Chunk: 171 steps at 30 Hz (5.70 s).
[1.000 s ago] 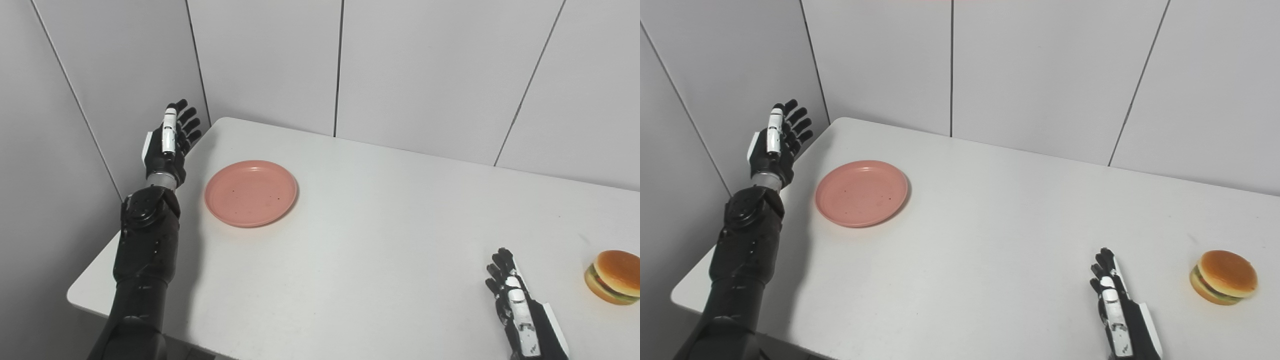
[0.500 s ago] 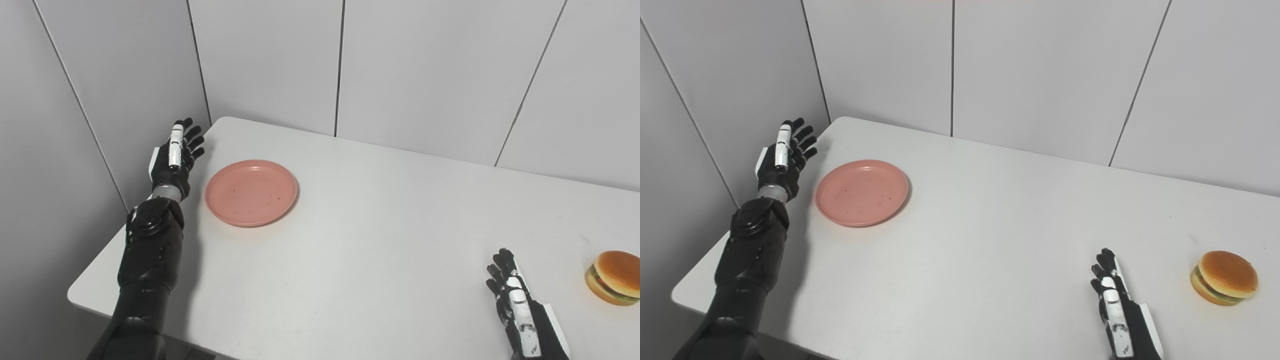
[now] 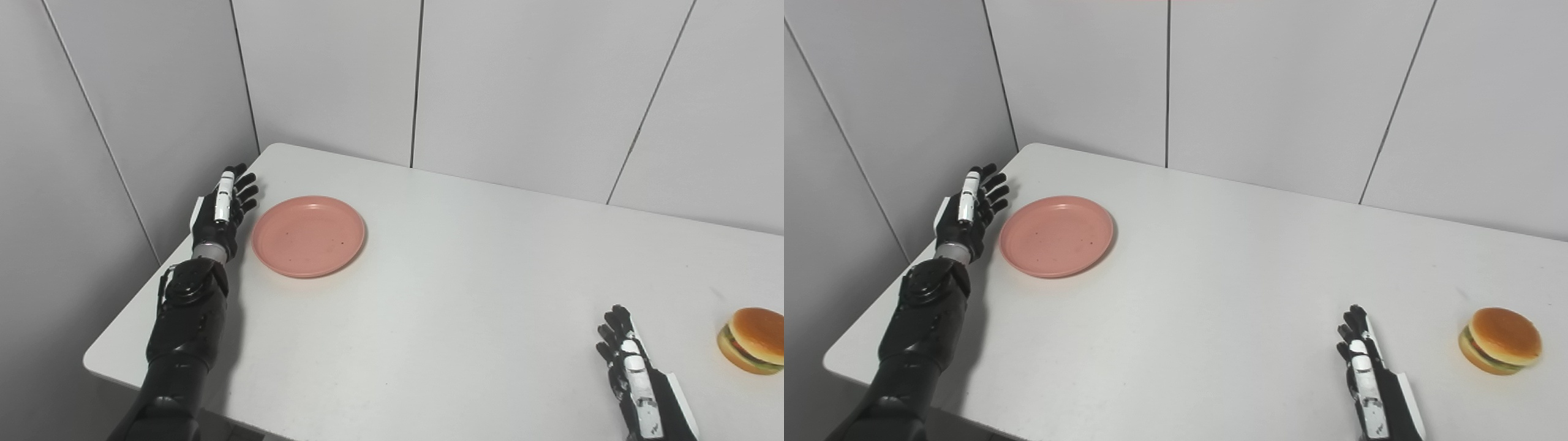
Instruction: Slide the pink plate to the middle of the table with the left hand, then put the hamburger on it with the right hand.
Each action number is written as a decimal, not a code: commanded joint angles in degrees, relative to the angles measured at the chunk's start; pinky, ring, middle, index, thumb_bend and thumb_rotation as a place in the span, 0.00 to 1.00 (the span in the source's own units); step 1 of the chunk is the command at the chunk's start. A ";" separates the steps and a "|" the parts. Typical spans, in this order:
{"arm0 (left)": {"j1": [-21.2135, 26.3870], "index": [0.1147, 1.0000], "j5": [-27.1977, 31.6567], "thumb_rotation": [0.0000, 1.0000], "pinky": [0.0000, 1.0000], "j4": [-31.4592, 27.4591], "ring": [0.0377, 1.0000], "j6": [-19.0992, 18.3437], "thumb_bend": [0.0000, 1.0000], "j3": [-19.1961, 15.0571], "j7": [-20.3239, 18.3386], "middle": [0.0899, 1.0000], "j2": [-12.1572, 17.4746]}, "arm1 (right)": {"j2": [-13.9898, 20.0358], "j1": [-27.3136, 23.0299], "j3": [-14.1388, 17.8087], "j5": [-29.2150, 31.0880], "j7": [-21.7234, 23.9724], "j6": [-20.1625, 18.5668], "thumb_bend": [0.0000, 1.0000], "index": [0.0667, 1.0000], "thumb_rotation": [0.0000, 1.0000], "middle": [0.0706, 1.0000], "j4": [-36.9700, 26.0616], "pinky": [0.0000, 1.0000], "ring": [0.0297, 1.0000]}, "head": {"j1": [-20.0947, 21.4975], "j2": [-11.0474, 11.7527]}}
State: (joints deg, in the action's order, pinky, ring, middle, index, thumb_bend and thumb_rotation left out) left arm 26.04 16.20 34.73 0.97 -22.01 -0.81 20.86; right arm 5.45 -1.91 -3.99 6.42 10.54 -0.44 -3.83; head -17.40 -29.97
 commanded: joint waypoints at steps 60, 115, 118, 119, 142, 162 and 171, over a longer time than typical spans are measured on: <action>-1.65 0.82 -1.56 1.00 0.84 -9.72 0.84 -7.38 0.33 13.35 -1.61 0.84 -15.71 | -2.28 -0.84 -0.23 -1.76 -1.48 -1.09 0.19 0.99 1.00 0.99 -2.99 0.98 0.98 | 6.40 -4.66; -9.83 0.87 6.71 1.00 0.90 -24.03 0.88 -19.16 0.34 19.22 -9.91 0.88 -25.09 | 3.41 -6.40 5.46 -10.94 -6.52 -10.58 0.46 0.97 0.97 0.96 -16.22 0.96 0.95 | 22.87 -7.05; -10.06 0.87 6.59 1.00 0.90 -24.20 0.88 -18.99 0.34 19.31 -10.39 0.88 -24.81 | 5.01 -8.43 6.33 -13.73 -7.42 -11.46 0.53 0.95 0.92 0.94 -16.16 0.93 0.93 | 25.32 -6.54; -10.13 0.87 6.61 1.00 0.90 -24.28 0.89 -19.00 0.34 19.32 -10.61 0.88 -24.68 | 5.20 -8.95 6.71 -13.56 -7.48 -11.57 0.56 0.95 0.88 0.94 -16.08 0.93 0.92 | 25.48 -6.50; -10.38 0.91 10.92 1.00 0.95 -23.03 0.92 -19.64 0.32 16.12 -15.07 0.92 -19.77 | 19.96 -20.56 4.26 -45.20 -8.42 -15.51 0.76 0.92 0.76 0.90 -10.11 0.64 0.81 | 40.79 -2.49; -9.30 0.94 13.36 1.00 0.97 -20.03 0.94 -19.72 0.30 14.21 -17.50 0.94 -17.66 | 23.49 -23.98 -0.43 -60.82 1.06 -25.34 0.99 0.97 0.62 0.98 -2.18 0.63 0.86 | 43.53 -2.34; -9.55 0.93 12.44 1.00 0.96 -20.13 0.94 -19.03 0.31 14.68 -17.36 0.94 -17.31 | 24.37 -24.64 -2.11 -60.41 6.33 -26.00 1.00 0.98 0.64 1.00 1.37 0.70 0.90 | 43.79 -2.88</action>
State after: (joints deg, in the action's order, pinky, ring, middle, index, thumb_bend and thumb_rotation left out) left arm 16.84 29.87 13.31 -16.98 -7.54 -18.98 2.79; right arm 28.33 -23.43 -6.39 -53.59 17.06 -25.85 -2.15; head 26.46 -32.78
